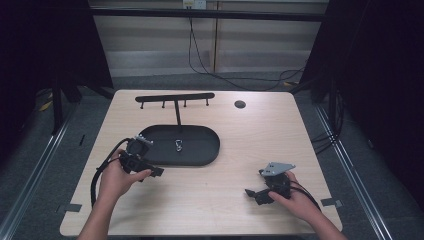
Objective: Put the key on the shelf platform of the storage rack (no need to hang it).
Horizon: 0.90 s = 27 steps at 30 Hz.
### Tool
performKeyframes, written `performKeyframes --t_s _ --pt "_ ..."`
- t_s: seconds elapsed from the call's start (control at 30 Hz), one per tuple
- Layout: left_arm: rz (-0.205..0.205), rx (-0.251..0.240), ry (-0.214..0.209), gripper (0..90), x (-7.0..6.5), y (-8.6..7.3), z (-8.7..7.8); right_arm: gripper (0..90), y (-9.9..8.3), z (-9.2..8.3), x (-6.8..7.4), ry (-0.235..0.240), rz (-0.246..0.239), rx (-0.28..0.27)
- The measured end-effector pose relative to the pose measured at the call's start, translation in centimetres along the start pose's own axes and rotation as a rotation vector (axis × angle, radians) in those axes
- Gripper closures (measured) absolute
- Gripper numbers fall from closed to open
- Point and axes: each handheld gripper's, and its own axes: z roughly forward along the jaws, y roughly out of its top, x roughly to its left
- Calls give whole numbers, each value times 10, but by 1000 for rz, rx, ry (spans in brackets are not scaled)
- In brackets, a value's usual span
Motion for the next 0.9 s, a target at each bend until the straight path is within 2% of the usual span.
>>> performKeyframes --t_s 0.67,0.9 --pt "-34 3 2 271 13 -36 5 96 0 0 0 0 0 0" --pt "-10 5 6 271 14 -44 5 96 0 0 0 0 0 0"
